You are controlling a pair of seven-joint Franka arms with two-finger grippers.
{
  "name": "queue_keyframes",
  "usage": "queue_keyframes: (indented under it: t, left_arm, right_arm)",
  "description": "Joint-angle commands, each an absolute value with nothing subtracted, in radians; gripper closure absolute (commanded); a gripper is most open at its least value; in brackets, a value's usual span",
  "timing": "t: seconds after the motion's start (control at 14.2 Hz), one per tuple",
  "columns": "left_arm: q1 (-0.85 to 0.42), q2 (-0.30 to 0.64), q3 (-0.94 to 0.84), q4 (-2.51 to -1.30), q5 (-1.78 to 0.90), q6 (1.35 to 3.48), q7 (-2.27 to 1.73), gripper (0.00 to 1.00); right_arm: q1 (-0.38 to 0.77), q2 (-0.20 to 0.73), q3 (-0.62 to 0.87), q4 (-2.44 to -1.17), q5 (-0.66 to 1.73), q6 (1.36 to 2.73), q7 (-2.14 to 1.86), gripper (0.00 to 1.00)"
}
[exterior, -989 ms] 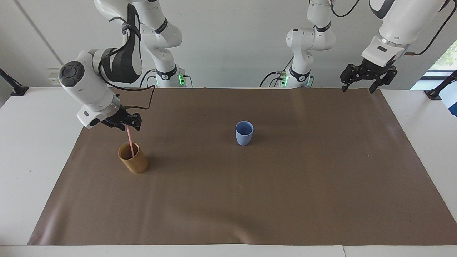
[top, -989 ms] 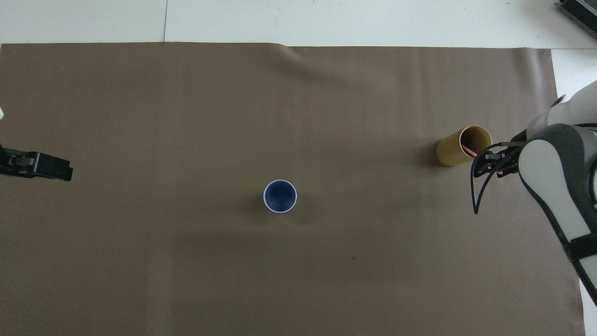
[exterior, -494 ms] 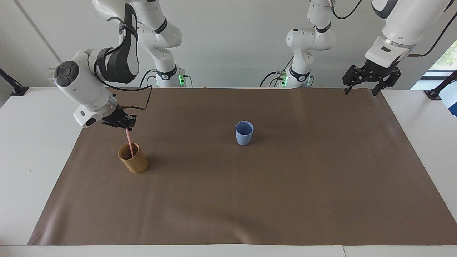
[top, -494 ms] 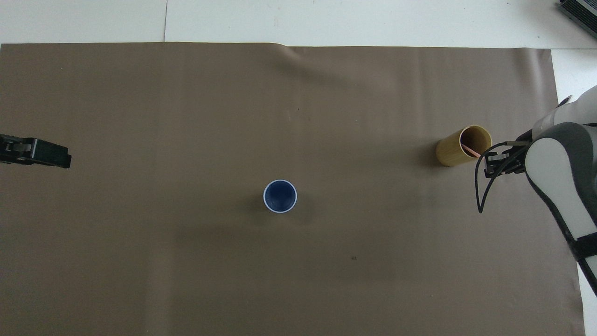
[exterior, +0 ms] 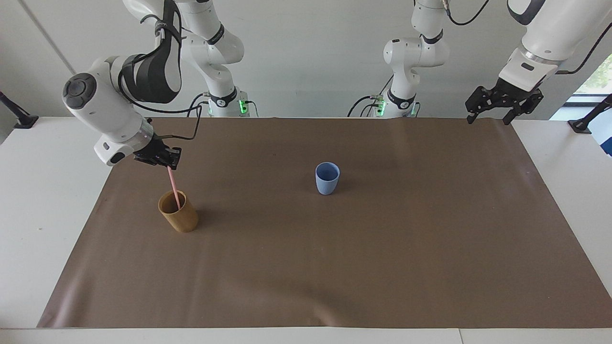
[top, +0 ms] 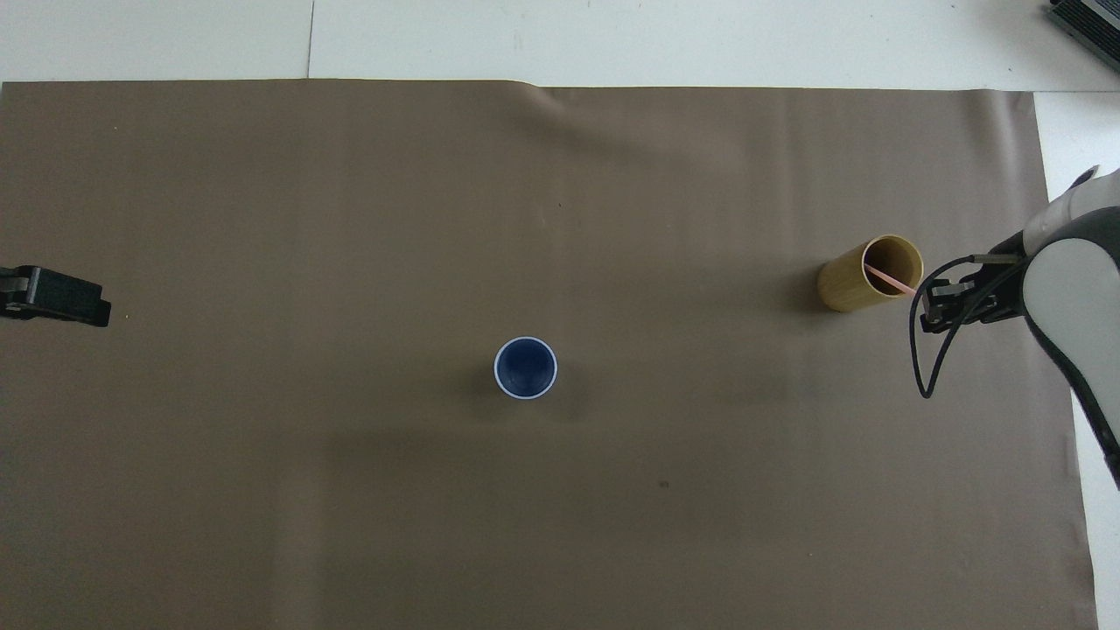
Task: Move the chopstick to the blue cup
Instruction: 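Reach the right gripper to the pink stick and grasp it, then pull the pink stick out of the tan cup with the right gripper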
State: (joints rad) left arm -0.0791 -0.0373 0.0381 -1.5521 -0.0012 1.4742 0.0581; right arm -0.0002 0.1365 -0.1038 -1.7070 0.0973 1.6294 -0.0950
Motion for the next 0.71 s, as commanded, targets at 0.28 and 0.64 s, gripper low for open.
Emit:
queue_keyframes:
  t: [0.28, 0.64]
  left_arm:
    - [-0.055, -0.049, 0.026, -1.557, -0.015, 1.462, 0.054, 0.00]
    - [-0.057, -0.049, 0.026, -1.557, -0.015, 1.463, 0.052, 0.00]
  right_arm:
    - [-0.008, 0.042, -0.097, -1.583, 0.103, 1.422, -0.048, 1.00]
    - [0.002, 0.023, 0.021, -1.552, 0.184, 1.341, 0.281, 1.00]
